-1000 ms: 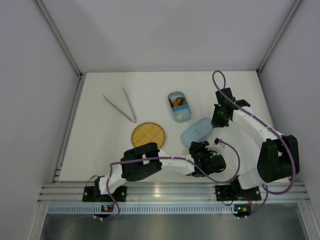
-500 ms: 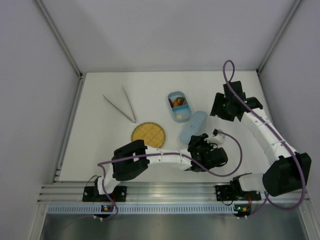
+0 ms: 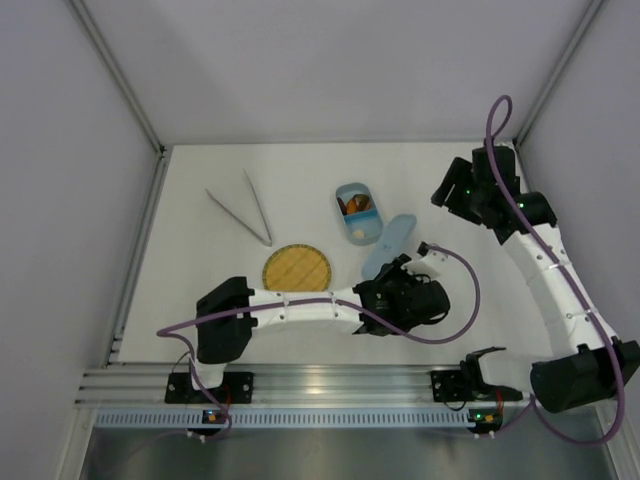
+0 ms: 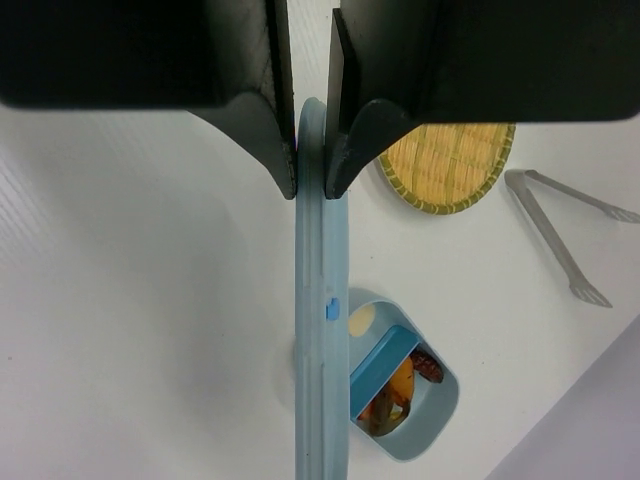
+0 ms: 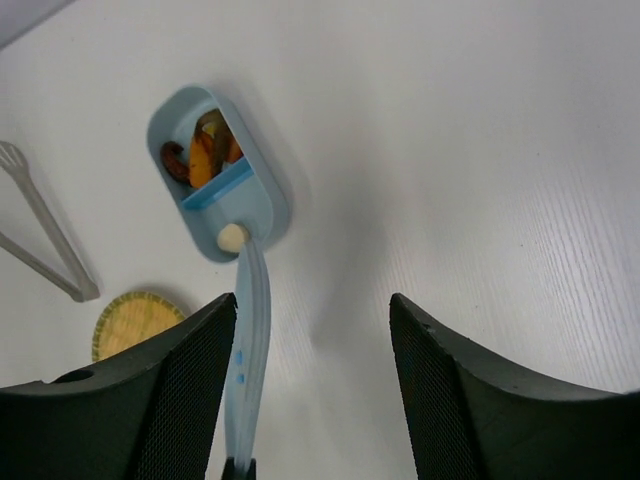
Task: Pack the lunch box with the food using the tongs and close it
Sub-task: Pick up the box lid from the center of the board.
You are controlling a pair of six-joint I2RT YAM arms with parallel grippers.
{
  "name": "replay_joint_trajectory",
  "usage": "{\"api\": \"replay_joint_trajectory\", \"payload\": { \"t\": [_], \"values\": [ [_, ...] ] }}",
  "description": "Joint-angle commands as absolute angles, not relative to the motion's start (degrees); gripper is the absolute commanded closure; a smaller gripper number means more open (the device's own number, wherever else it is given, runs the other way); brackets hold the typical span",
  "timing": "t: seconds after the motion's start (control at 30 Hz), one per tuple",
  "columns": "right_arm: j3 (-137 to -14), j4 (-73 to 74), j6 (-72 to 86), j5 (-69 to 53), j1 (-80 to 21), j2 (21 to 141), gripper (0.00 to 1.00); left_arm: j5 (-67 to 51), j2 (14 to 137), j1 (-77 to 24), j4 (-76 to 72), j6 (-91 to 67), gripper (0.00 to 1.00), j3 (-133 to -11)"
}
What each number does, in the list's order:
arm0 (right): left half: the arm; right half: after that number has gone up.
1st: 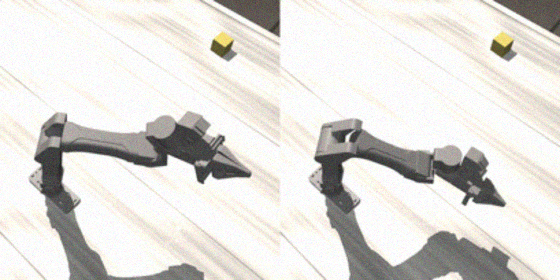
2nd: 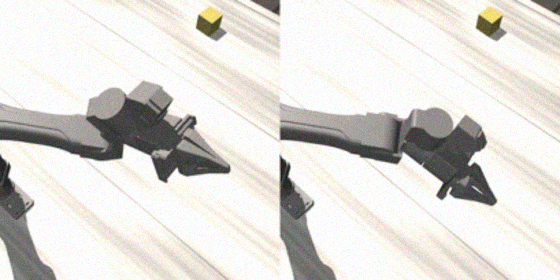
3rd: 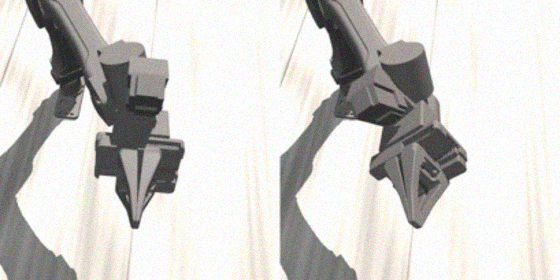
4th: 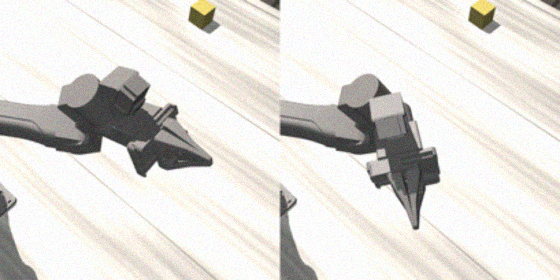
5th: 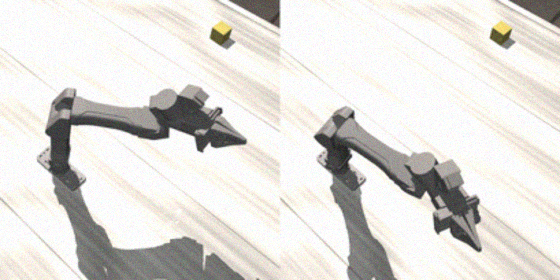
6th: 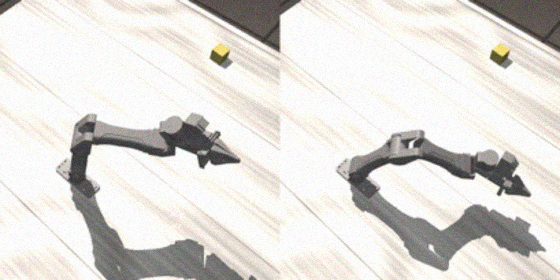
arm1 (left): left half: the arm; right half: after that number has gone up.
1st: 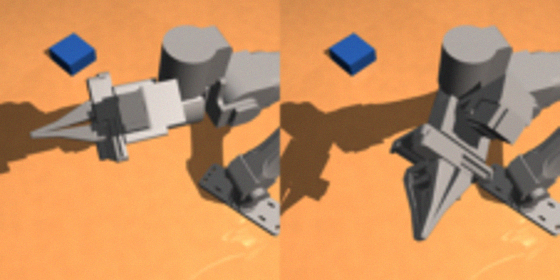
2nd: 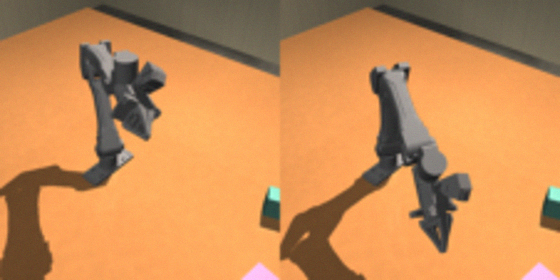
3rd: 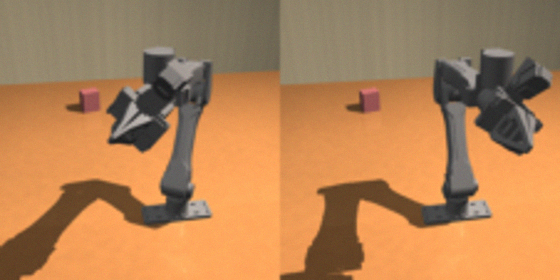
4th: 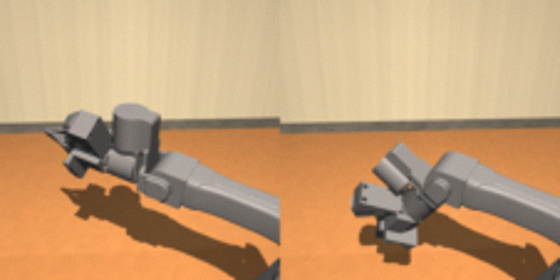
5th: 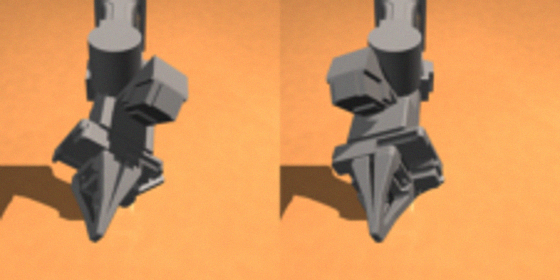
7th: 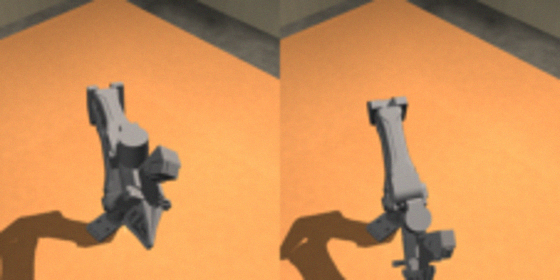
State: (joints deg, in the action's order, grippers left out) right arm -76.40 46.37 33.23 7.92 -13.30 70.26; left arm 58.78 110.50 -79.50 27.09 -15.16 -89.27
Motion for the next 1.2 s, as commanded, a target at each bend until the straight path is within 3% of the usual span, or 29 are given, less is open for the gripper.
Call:
{"api": "replay_joint_trajectory", "payload": {
  "t": [0.0,0.3,0.6,0.83,1.17],
  "values": [
    [-79.8,43.25,36.21,8.27,-11.69,68.29,0.38,54.86,105.12,-79.54,27.69,-15.91,1.0,-90.0],
    [-84.11,36.22,38.76,0.71,-9.85,71.01,0.37,45.71,100.02,-79.54,23.91,-14.24,1.0,-85.78],
    [-84.2,34.36,39.03,1.14,-8.44,72.69,0.36,37.45,96.95,-76.83,23.03,-17.92,1.0,-83.68],
    [-79.46,35.77,37.62,5.36,-8.35,67.08,0.36,20.23,88.25,-59.53,13.11,-28.29,1.0,-73.93],
    [-70.32,34.28,35.07,6.86,-8.26,63.72,0.36,7.74,90.52,-44.31,-8.24,-45.07,1.0,-68.3]
  ]
}}
